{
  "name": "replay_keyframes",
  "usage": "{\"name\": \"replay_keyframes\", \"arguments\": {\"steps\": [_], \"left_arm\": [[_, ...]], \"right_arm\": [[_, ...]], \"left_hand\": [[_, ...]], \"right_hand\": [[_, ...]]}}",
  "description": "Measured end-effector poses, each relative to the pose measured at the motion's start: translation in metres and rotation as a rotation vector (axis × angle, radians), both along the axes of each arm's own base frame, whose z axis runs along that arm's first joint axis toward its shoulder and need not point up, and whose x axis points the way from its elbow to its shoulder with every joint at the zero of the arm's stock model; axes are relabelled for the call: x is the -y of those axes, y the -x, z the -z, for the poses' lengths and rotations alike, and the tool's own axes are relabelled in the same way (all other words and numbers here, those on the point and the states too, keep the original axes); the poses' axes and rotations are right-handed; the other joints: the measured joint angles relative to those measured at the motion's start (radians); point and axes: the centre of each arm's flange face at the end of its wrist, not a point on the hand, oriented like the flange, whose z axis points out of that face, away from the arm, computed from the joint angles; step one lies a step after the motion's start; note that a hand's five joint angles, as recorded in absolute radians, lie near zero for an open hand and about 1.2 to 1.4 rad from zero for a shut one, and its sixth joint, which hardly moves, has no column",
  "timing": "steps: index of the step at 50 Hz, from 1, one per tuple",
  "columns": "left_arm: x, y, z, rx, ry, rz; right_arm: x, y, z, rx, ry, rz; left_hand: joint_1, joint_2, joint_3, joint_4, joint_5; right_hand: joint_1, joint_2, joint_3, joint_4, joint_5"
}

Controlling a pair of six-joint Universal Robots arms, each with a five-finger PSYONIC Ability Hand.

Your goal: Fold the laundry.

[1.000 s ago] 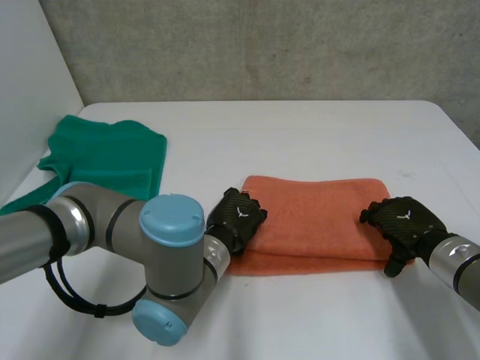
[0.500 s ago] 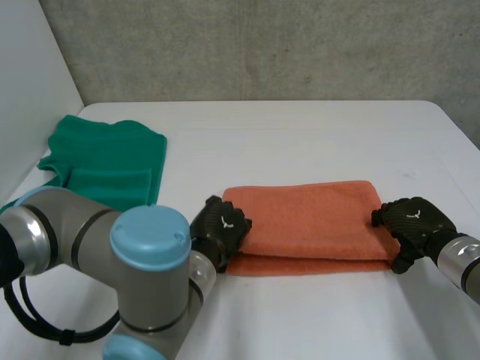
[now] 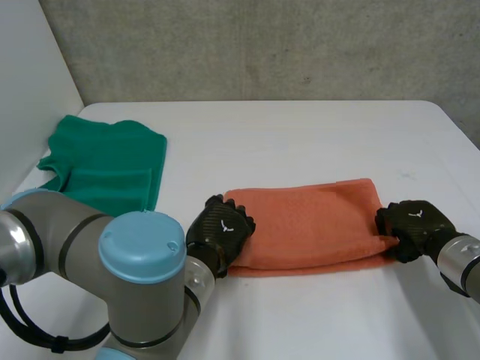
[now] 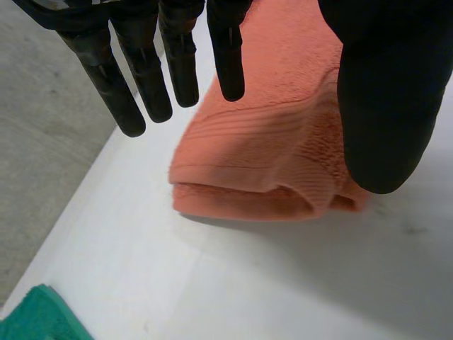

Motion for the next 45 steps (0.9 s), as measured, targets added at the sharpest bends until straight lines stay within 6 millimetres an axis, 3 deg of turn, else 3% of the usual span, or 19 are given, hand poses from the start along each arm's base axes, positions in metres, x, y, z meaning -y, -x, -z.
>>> {"name": "replay_keyframes", "arguments": {"steps": [11, 16, 18, 19, 20, 23, 28, 30, 31, 33, 35, 38, 41, 45], "left_arm": [[0.008, -0.015, -0.026, -0.049, 0.040, -0.054], [0.018, -0.023, -0.033, -0.093, 0.037, -0.103], [0.024, -0.026, -0.036, -0.122, 0.028, -0.126], [0.027, -0.027, -0.037, -0.141, 0.022, -0.139], [0.027, -0.027, -0.037, -0.141, 0.022, -0.139], [0.036, -0.030, -0.041, -0.209, -0.003, -0.177], [0.044, -0.030, -0.048, -0.301, -0.033, -0.210], [0.046, -0.029, -0.050, -0.326, -0.040, -0.217], [0.048, -0.028, -0.052, -0.353, -0.047, -0.222], [0.049, -0.027, -0.054, -0.371, -0.051, -0.224], [0.051, -0.024, -0.057, -0.401, -0.055, -0.224], [0.052, -0.020, -0.060, -0.420, -0.054, -0.217], [0.053, -0.013, -0.062, -0.437, -0.053, -0.203], [0.049, 0.007, -0.061, -0.462, -0.071, -0.152]], "right_arm": [[0.025, 0.033, -0.013, -0.063, 0.074, 0.097], [0.026, 0.025, -0.035, -0.131, 0.181, 0.049], [0.023, 0.013, -0.044, -0.142, 0.221, 0.004], [0.013, -0.010, -0.054, -0.146, 0.275, -0.073], [0.013, -0.010, -0.054, -0.146, 0.275, -0.073], [-0.018, -0.064, -0.066, -0.123, 0.364, -0.264], [-0.067, -0.120, -0.055, -0.080, 0.389, -0.493], [-0.079, -0.131, -0.048, -0.073, 0.376, -0.545], [-0.090, -0.141, -0.038, -0.067, 0.353, -0.593], [-0.097, -0.146, -0.032, -0.064, 0.333, -0.618], [-0.102, -0.151, -0.024, -0.056, 0.302, -0.636], [-0.098, -0.150, -0.023, -0.040, 0.281, -0.610], [-0.081, -0.141, -0.030, 0.003, 0.253, -0.515], [-0.042, -0.111, -0.054, 0.133, 0.191, -0.287]], "left_hand": [[-0.148, -0.144, -0.147, -0.134, -0.138], [-0.179, -0.180, -0.176, -0.170, -0.170], [-0.179, -0.188, -0.178, -0.177, -0.178], [-0.179, -0.193, -0.186, -0.183, -0.182], [-0.179, -0.193, -0.186, -0.183, -0.182], [-0.179, -0.193, -0.190, -0.184, -0.182], [-0.179, -0.193, -0.190, -0.184, -0.182], [-0.179, -0.193, -0.190, -0.184, -0.182], [-0.179, -0.193, -0.190, -0.184, -0.182], [-0.179, -0.193, -0.190, -0.184, -0.182], [-0.179, -0.193, -0.190, -0.184, -0.182], [-0.179, -0.193, -0.190, -0.184, -0.182], [-0.179, -0.193, -0.190, -0.184, -0.182], [-0.179, -0.193, -0.190, -0.184, -0.182]], "right_hand": [[0.020, 0.047, 0.064, 0.075, 0.067], [0.040, 0.047, 0.064, 0.075, 0.067], [0.049, 0.047, 0.064, 0.076, 0.070], [0.055, 0.047, 0.064, 0.076, 0.072], [0.055, 0.047, 0.064, 0.076, 0.072], [0.070, 0.047, 0.064, 0.076, 0.083], [0.080, 0.047, 0.064, 0.076, 0.086], [0.080, 0.047, 0.064, 0.076, 0.086], [-0.061, -0.145, -0.132, -0.126, -0.091], [-0.061, -0.145, -0.132, -0.126, -0.091], [-0.606, -0.771, -0.736, -0.731, -0.691], [-0.679, -0.894, -0.887, -0.876, -0.834], [-0.681, -0.906, -0.902, -0.884, -0.838], [-0.681, -0.906, -0.902, -0.884, -0.838]]}}
